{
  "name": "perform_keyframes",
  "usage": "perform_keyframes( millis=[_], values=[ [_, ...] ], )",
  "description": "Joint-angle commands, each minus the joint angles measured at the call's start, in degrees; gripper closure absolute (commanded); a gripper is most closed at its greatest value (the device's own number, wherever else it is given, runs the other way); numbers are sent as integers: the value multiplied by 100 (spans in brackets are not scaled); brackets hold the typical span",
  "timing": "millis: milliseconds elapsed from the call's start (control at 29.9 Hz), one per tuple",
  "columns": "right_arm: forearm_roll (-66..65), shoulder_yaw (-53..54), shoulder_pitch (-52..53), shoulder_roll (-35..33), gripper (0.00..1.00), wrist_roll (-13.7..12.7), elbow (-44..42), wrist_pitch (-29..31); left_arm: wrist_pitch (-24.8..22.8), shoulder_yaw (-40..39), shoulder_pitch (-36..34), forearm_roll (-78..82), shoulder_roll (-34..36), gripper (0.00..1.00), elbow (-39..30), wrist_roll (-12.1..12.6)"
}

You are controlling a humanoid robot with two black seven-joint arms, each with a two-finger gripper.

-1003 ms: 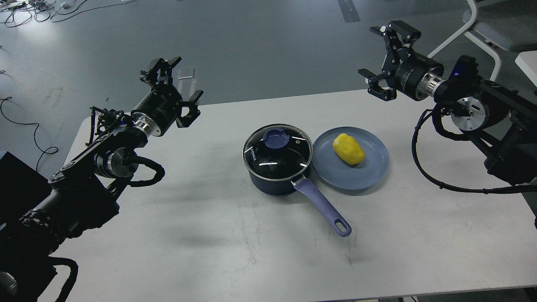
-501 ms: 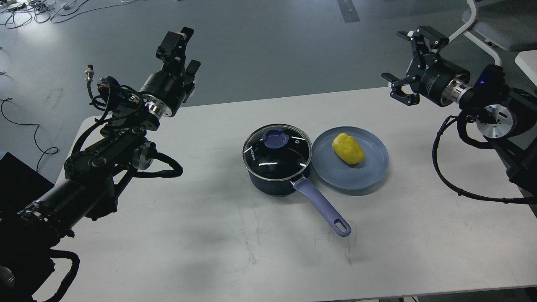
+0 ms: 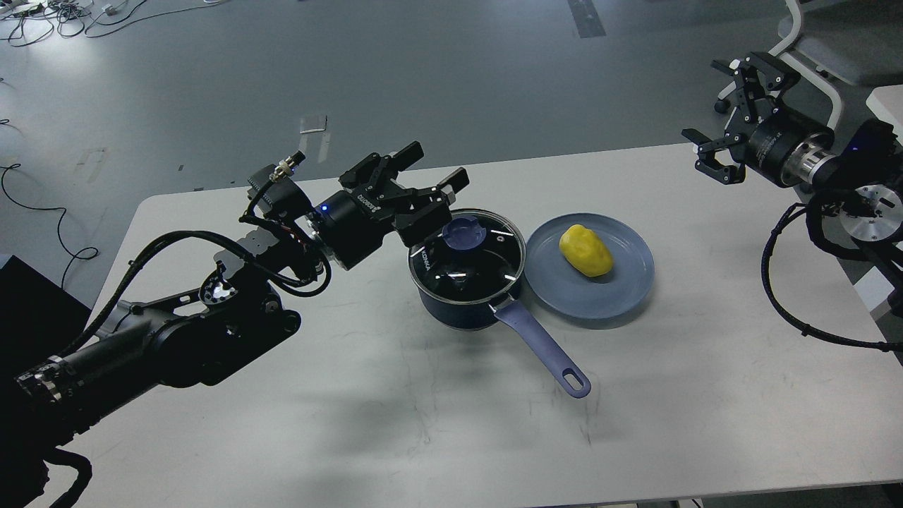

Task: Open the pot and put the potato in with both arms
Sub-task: 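Lower the left gripper onto the glass lid knob and grasp it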

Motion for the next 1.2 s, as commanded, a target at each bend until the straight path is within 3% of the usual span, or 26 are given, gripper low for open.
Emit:
perform_keyframes(
  millis=[0, 134, 334, 401, 669, 869, 1170],
  values=[
    [-1, 13, 0, -5, 0, 0, 3, -162, 44, 244, 14, 808, -131, 2, 427, 4],
    [-1, 74, 0, -5, 0, 0, 3, -180, 115, 385, -13, 1082, -702, 2, 1234, 4],
    [-1, 74, 0, -22, 0, 9, -6, -197, 115, 394, 14, 1082, -1124, 3, 1534, 4],
    [-1, 83, -9, -66, 0, 9, -6, -206, 115, 385, -48, 1064, -1361, 3, 1929, 4],
    [-1, 83, -18, -119, 0, 27, -15, -206, 255, 455, -13, 1055, -1433, 2, 2282, 4],
    [-1, 74, -18, -119, 0, 27, -15, -206, 313, 1009, -30, 1003, -1389, 2, 2308, 4],
    [-1, 48, -26, -110, 0, 27, -15, -250, 313, 1018, -57, 643, -1441, 2, 2492, 4]
  ],
)
